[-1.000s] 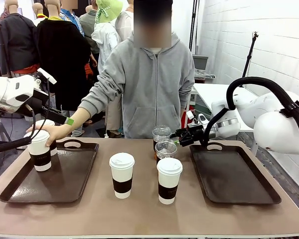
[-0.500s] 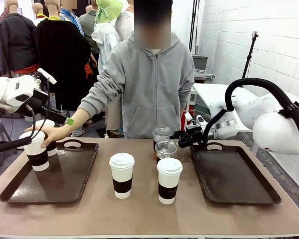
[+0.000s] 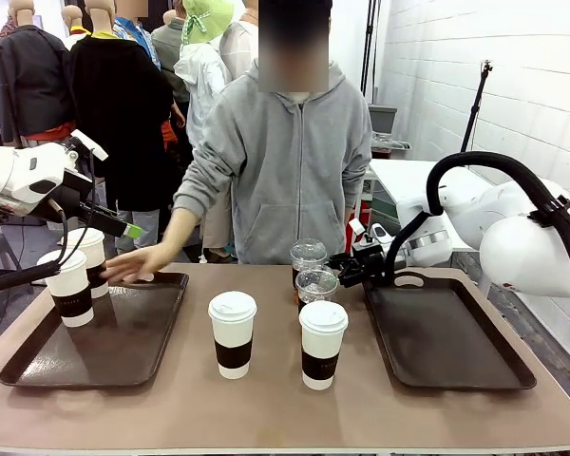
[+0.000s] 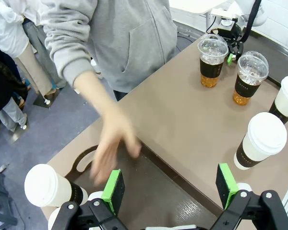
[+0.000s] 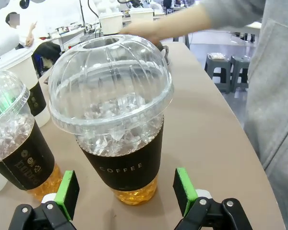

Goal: Distribute the coffee onto the tray.
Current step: Pick up one iced Americano and place it on the right Handle tray.

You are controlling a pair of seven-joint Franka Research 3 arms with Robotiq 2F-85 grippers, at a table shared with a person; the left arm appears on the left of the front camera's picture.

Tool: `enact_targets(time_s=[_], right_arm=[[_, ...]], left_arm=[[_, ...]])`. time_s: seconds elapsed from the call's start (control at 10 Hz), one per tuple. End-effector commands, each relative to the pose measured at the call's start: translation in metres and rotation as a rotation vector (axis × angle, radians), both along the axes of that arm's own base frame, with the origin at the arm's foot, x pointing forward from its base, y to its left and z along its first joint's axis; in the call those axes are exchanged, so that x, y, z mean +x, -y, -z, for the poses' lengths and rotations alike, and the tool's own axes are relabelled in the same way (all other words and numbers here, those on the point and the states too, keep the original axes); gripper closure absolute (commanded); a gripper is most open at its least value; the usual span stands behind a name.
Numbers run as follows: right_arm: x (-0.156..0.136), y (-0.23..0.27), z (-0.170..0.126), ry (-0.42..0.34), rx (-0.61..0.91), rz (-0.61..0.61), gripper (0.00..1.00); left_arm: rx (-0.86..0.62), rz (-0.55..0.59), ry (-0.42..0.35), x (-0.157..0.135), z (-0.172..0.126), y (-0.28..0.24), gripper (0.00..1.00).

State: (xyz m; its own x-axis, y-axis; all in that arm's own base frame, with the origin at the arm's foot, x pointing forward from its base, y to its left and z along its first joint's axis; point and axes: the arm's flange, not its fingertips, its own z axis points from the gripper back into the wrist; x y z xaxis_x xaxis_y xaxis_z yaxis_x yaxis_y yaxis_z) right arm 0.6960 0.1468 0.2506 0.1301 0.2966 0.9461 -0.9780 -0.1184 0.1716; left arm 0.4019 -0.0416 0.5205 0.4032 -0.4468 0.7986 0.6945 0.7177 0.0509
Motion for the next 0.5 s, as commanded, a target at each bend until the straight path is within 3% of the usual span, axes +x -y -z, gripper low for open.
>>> enact_targets(time_s=[0.0, 0.4], right_arm=[[0.0151, -0.0069, -0.0001, -0.011, -0.011, -0.018, 0.0], [0.0172, -0.0114, 0.0031, 0.015, -0.007, -0.016, 0.0]], left_arm=[[-0.008, 0.001, -0.005, 0.0011, 0.0016, -0.0013, 0.0], [-0.008, 0.001, -0.005, 0.0011, 0.0016, -0.0013, 0.0]])
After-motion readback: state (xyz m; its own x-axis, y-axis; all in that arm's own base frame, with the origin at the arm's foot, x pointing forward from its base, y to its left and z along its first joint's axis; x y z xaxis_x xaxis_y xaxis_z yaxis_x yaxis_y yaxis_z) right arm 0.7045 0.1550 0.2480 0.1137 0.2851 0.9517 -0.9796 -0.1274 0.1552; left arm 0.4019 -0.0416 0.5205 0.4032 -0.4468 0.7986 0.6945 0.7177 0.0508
